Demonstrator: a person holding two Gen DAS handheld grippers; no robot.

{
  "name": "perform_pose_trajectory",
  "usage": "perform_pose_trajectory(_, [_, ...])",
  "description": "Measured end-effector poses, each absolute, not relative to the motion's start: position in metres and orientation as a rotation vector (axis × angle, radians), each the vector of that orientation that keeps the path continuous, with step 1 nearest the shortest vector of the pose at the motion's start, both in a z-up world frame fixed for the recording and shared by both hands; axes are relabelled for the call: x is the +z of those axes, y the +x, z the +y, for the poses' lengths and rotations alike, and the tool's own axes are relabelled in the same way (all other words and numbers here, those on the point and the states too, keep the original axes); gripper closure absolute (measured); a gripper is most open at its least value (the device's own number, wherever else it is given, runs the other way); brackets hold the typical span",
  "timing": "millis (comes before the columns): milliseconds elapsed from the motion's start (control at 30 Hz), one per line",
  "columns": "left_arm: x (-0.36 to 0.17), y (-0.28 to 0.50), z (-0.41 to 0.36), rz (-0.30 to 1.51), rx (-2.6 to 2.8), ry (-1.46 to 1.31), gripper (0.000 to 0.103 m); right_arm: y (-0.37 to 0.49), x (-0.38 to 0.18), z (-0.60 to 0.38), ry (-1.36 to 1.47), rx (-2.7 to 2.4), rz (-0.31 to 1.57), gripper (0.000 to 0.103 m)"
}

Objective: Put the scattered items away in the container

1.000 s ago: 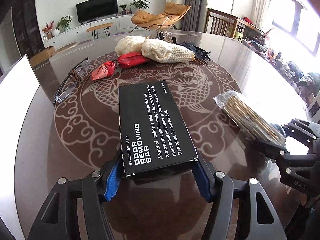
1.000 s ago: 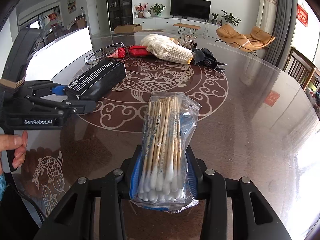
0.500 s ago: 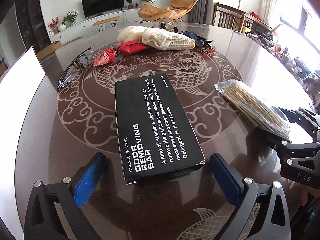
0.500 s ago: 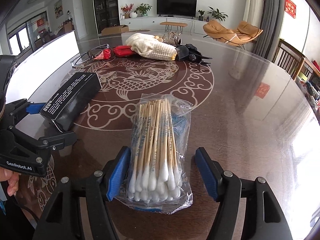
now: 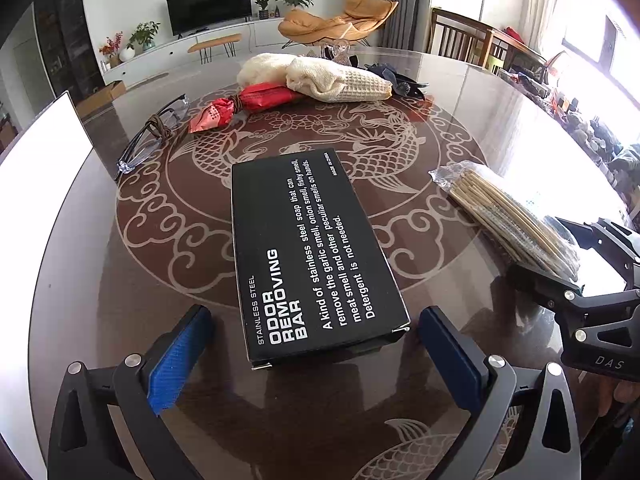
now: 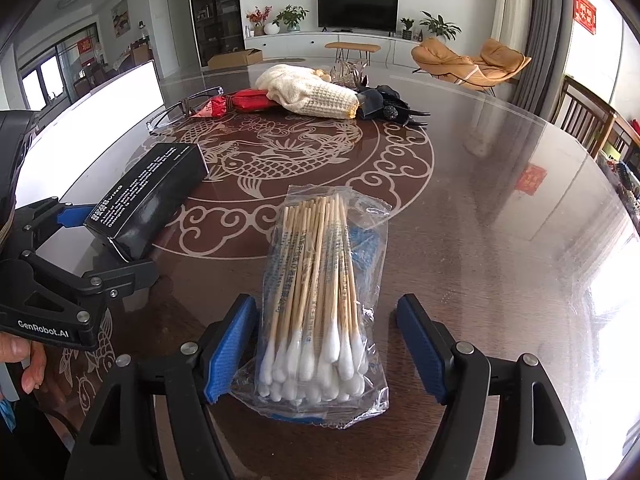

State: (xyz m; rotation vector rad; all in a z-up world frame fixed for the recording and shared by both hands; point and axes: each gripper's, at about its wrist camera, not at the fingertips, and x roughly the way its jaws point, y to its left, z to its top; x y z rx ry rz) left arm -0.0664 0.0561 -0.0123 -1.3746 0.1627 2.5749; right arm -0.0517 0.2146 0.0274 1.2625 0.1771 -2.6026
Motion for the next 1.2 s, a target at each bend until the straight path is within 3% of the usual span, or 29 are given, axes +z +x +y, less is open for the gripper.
perform_pose_trajectory(1200, [-0.012,-0.080,0.051,0.105,2.635,-1.423,0.000,-0.051,0.027,0.215,1.257,-2.596,0.184,0.028])
